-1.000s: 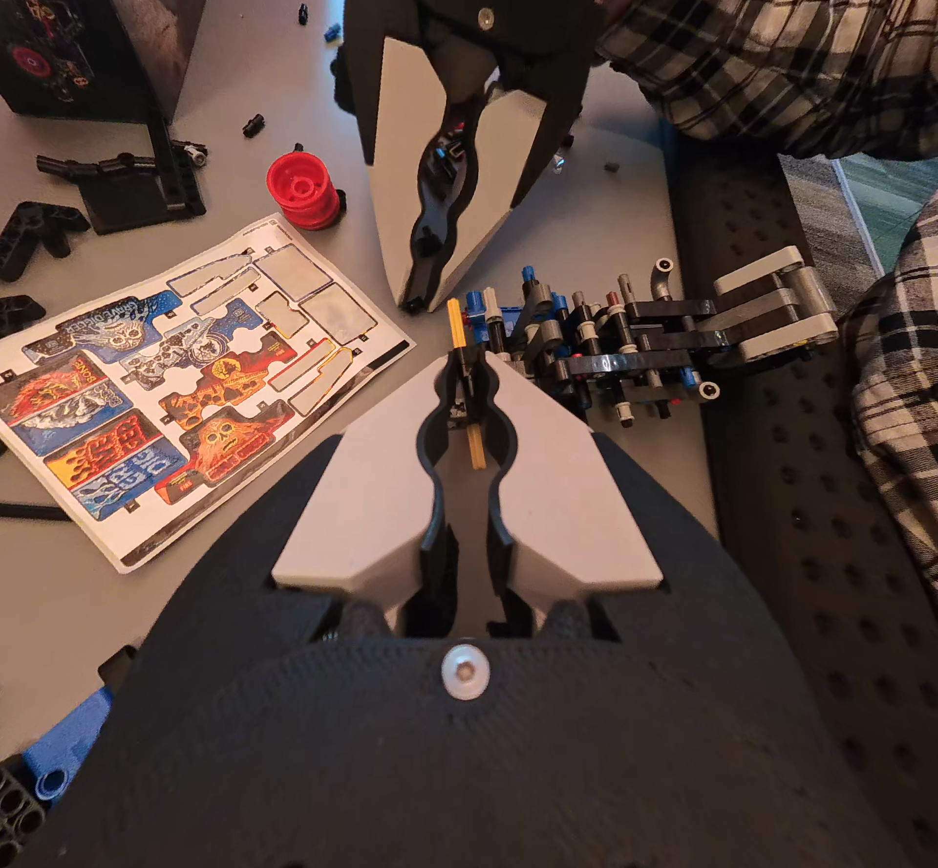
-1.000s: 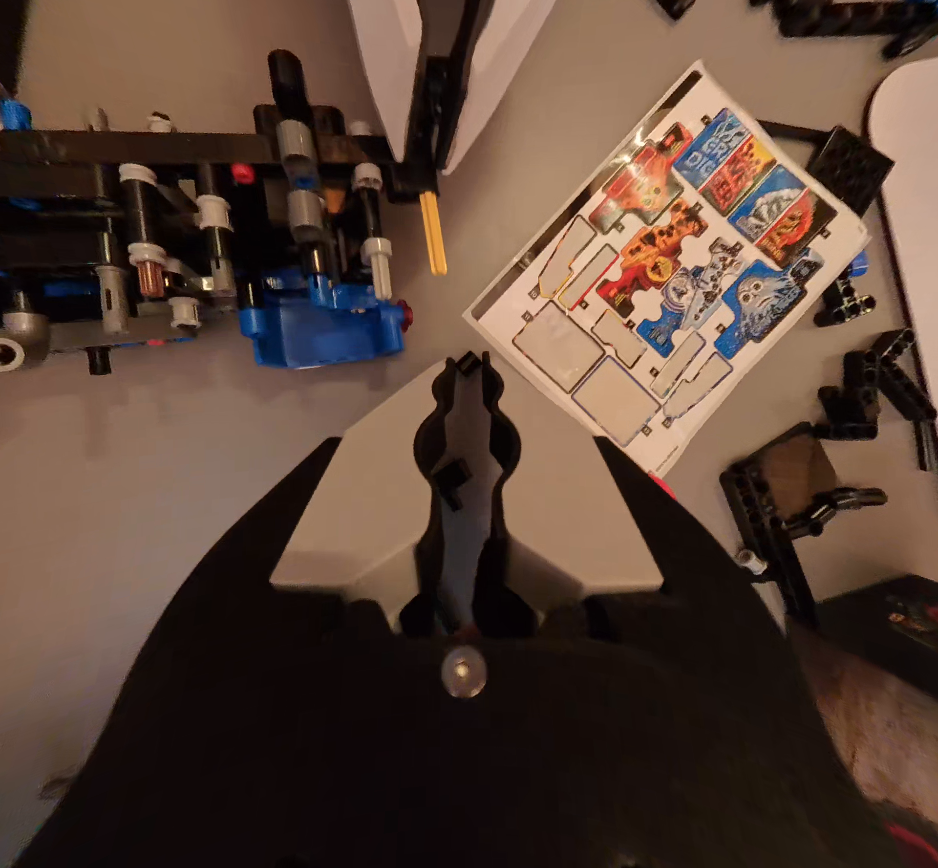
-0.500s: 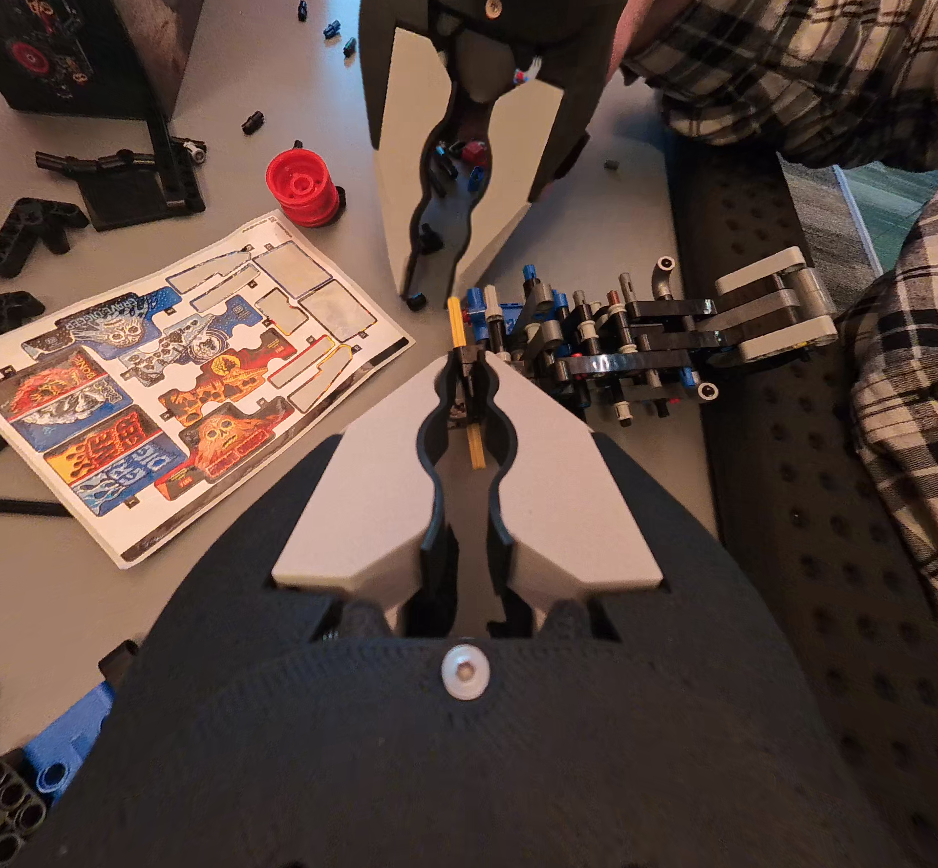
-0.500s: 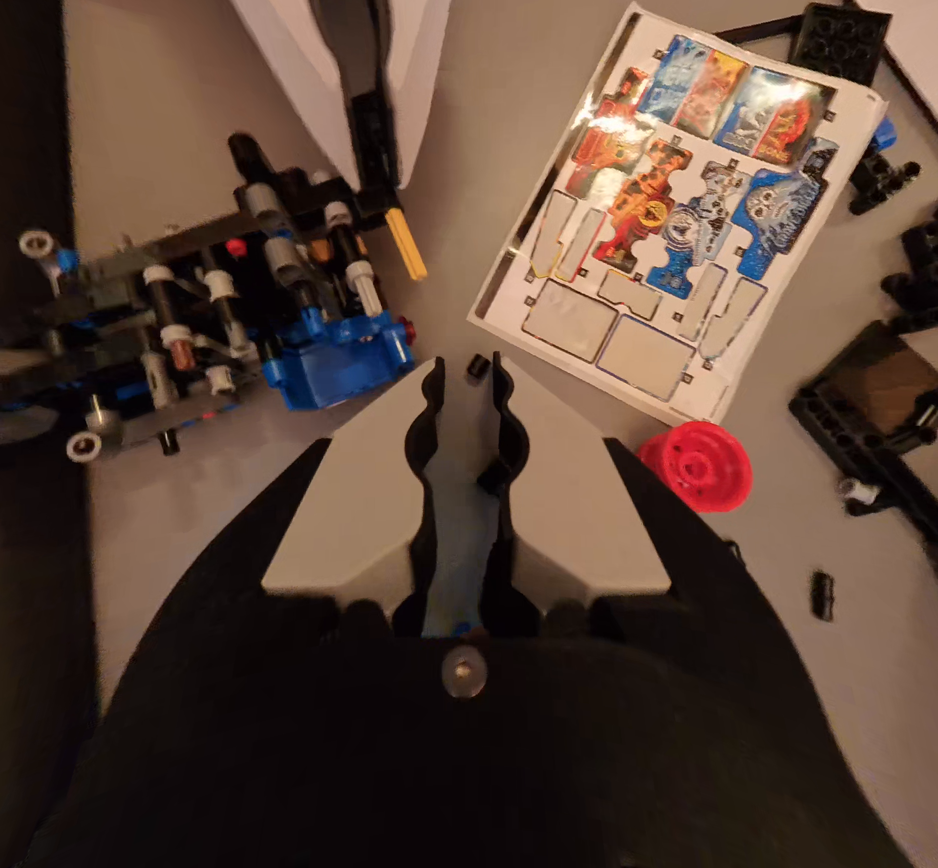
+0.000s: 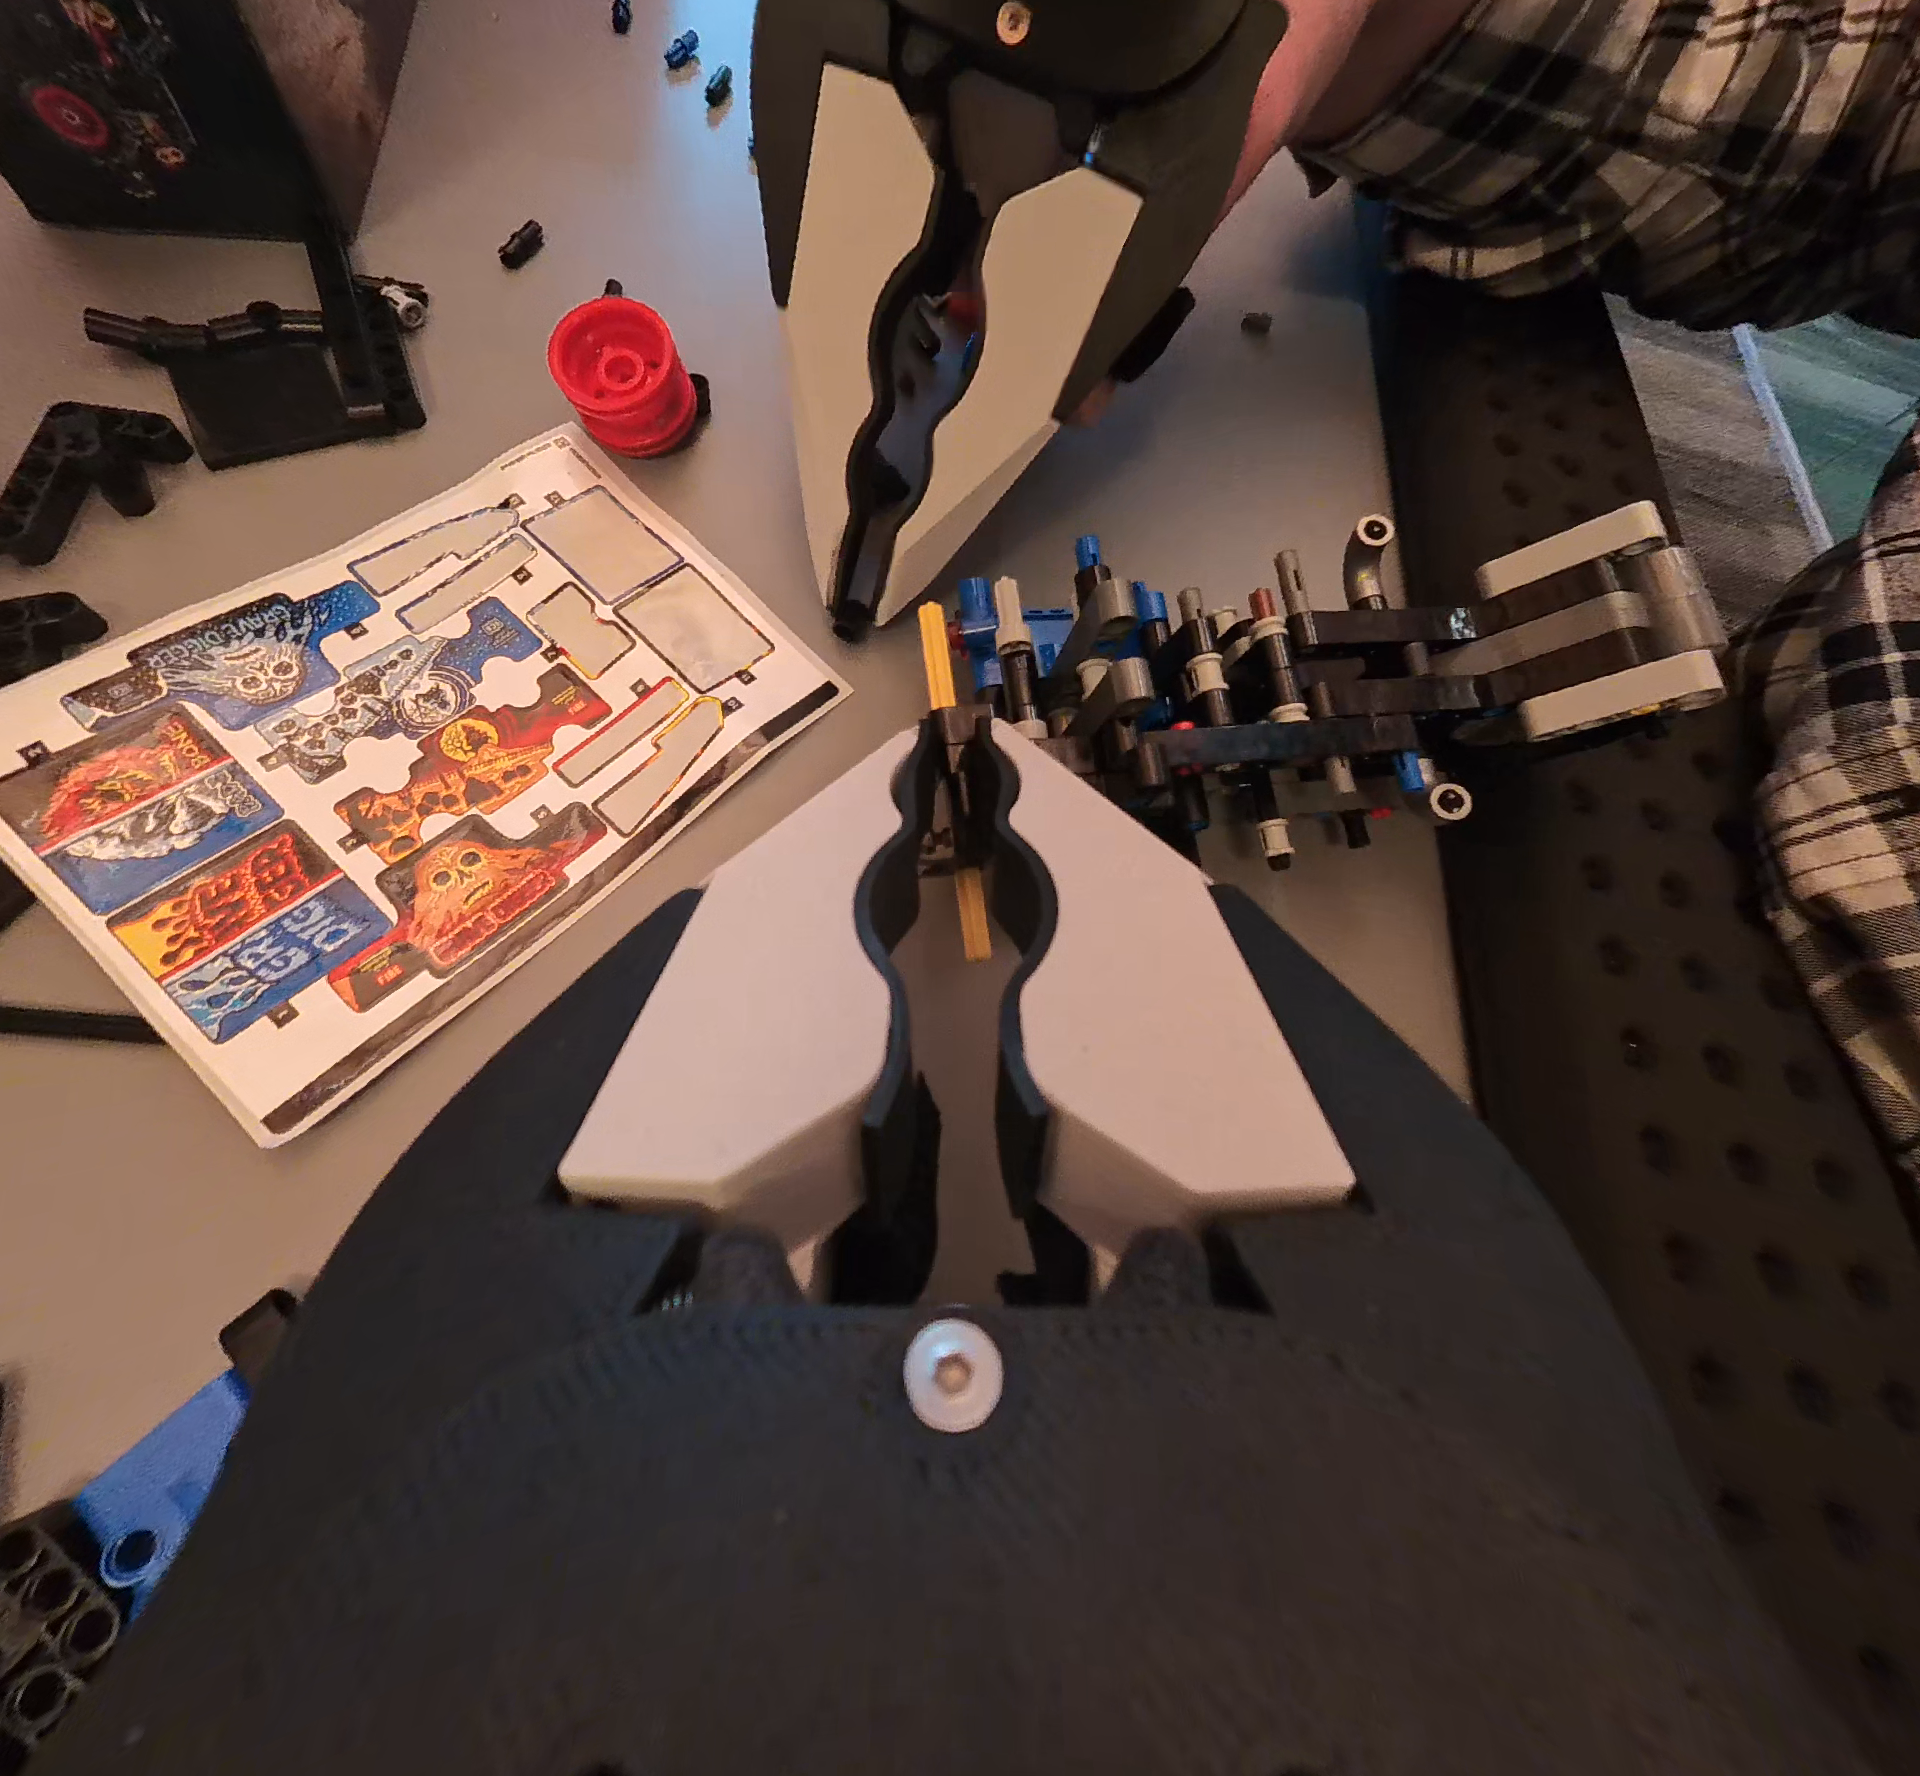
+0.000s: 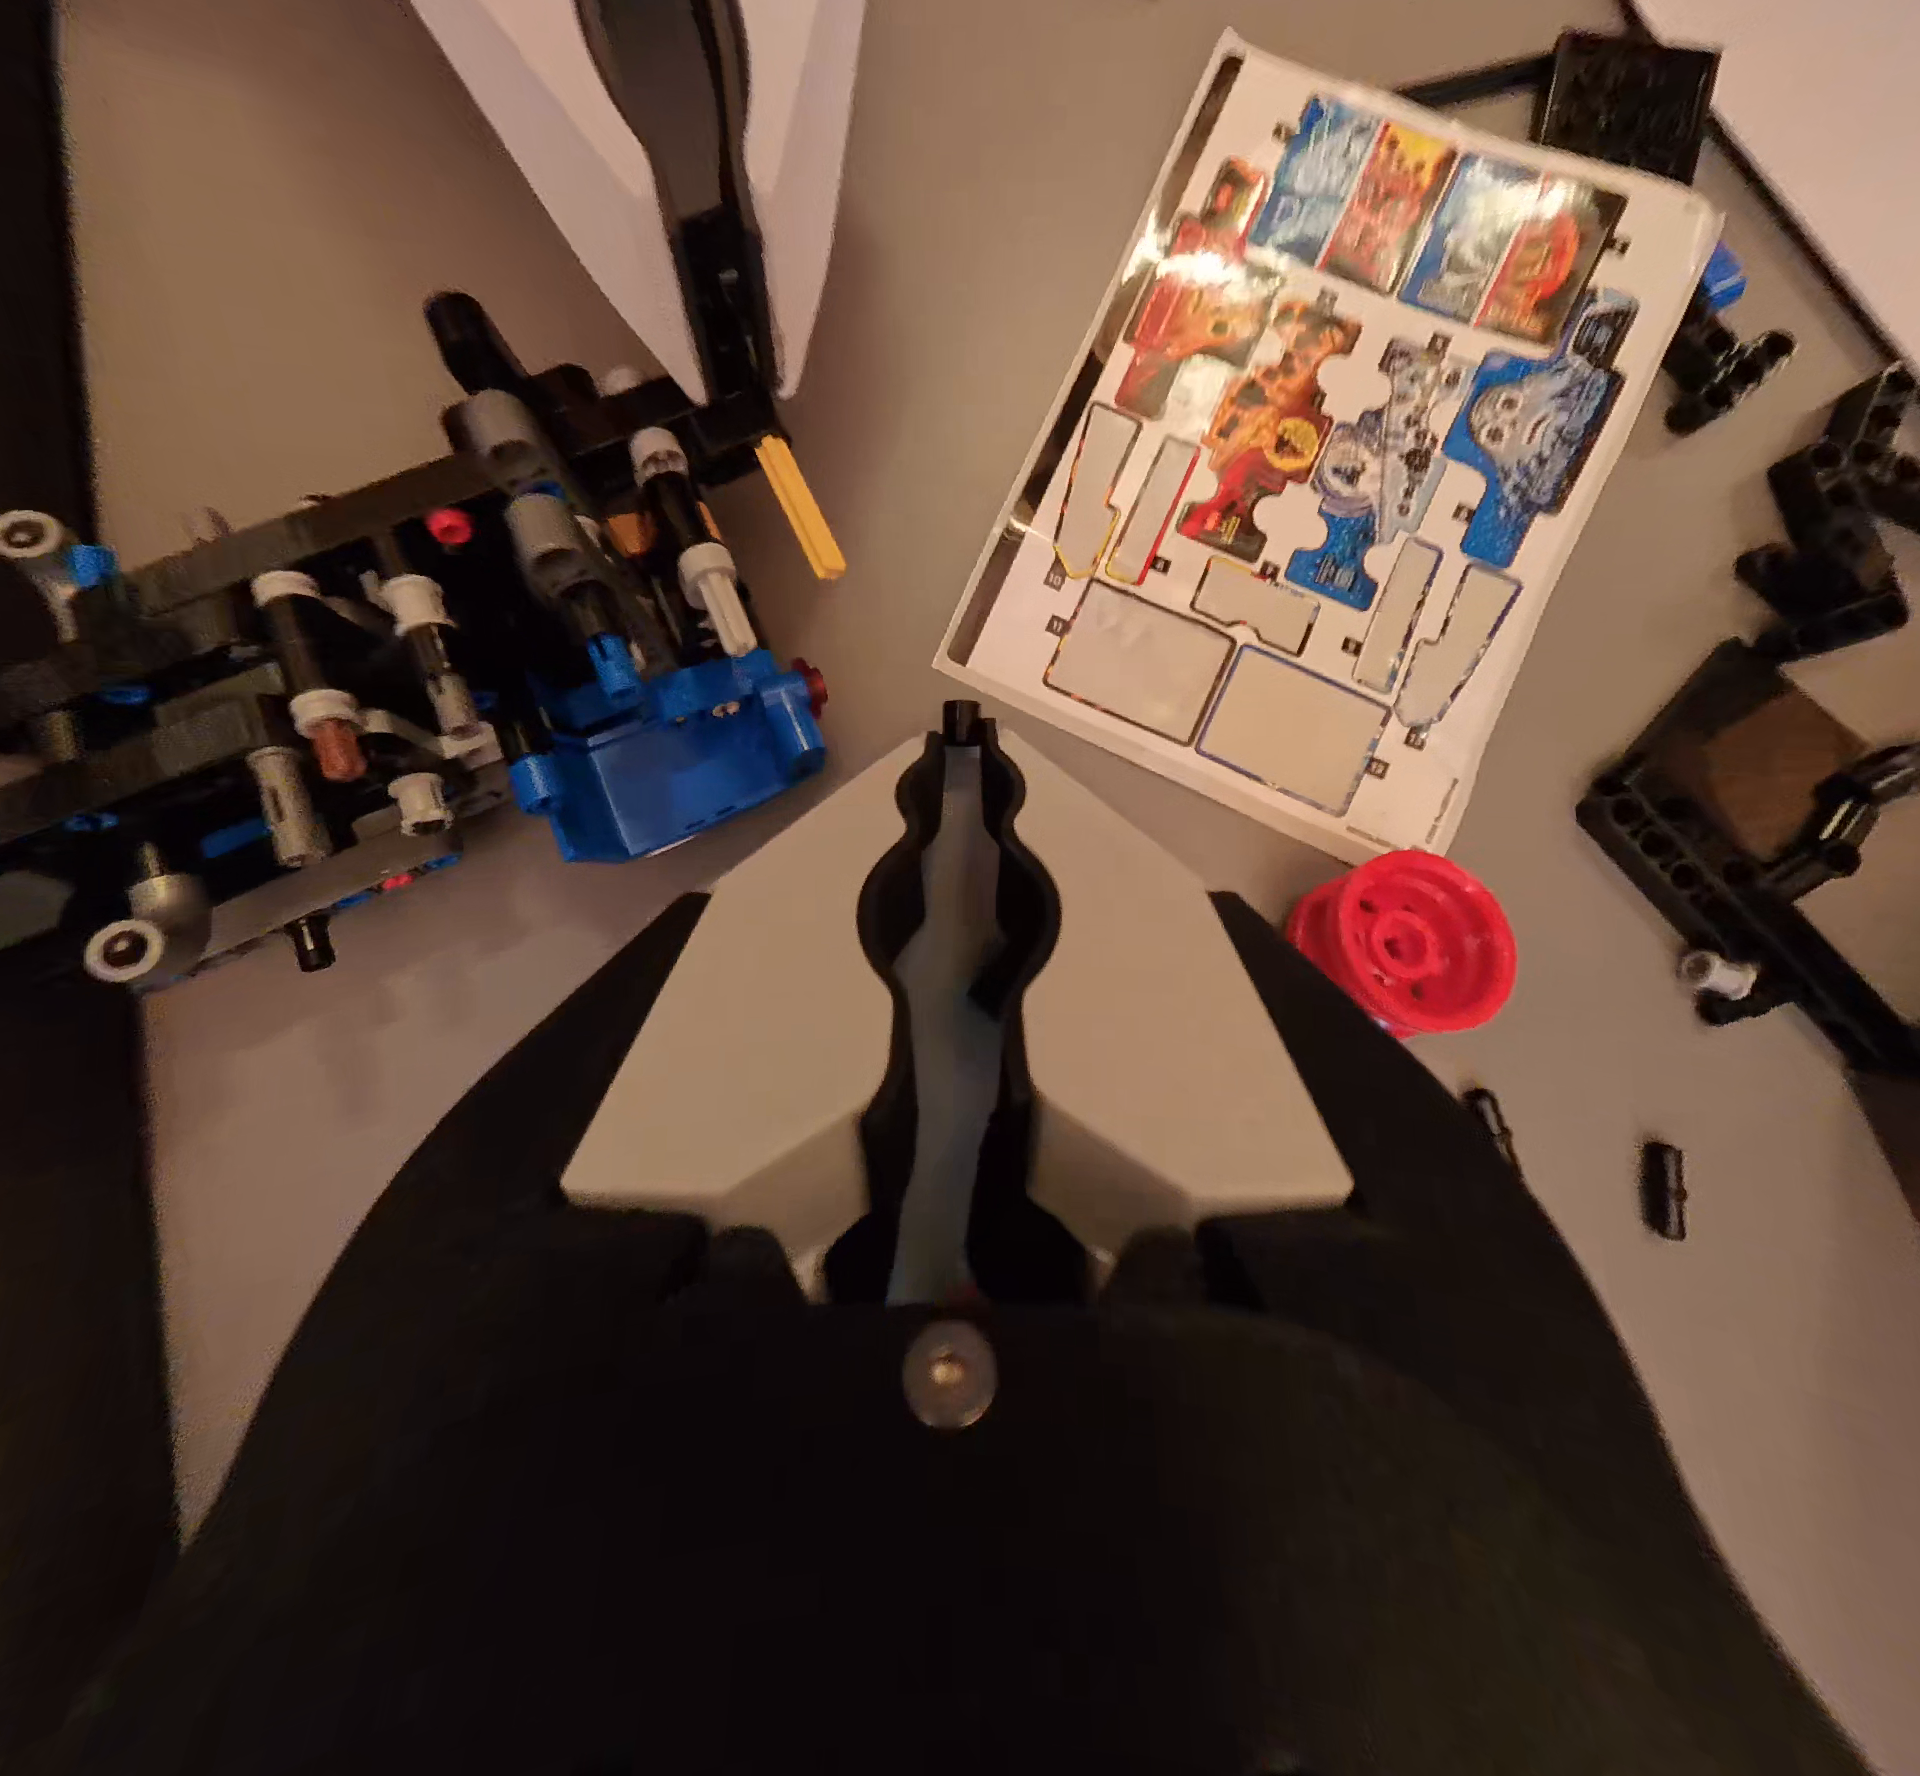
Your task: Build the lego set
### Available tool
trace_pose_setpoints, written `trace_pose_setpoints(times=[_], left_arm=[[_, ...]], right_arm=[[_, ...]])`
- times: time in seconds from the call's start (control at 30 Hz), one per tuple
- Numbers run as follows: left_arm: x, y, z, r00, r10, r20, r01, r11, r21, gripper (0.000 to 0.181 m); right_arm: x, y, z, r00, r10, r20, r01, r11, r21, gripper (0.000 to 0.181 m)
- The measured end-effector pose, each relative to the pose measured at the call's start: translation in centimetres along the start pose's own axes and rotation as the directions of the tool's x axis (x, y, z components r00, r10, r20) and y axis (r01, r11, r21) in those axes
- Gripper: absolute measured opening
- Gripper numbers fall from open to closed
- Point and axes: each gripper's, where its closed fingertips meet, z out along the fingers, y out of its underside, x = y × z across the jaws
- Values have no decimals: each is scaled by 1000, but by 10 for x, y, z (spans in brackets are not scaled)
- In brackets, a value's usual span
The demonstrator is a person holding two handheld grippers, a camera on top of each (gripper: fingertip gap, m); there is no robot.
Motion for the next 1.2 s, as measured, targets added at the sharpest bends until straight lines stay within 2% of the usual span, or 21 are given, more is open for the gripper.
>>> trace_pose_setpoints(times=[0.17,0.3,0.5,0.93,1.07,1.2], left_arm=[[-1,-1,1,1000,4,7,-4,1000,1,4],[-1,-2,2,1000,4,7,-4,1000,2,4],[-1,-2,3,1000,1,6,-1,1000,6,4],[-1,-3,5,1000,-3,0,3,1000,12,3],[-1,-3,4,1000,-5,-2,5,1000,14,3],[-1,-3,4,1000,-5,-8,5,1000,16,4]], right_arm=[[-10,-24,-21,988,-149,31,146,985,94,5],[-17,-30,-25,965,-254,62,247,963,103,5],[-16,-27,-19,954,-287,89,283,957,61,5],[-25,-41,-6,914,-377,150,369,926,79,5],[-21,-43,-10,922,-352,158,343,936,83,18],[-9,-36,-29,954,-274,120,265,960,85,27]])
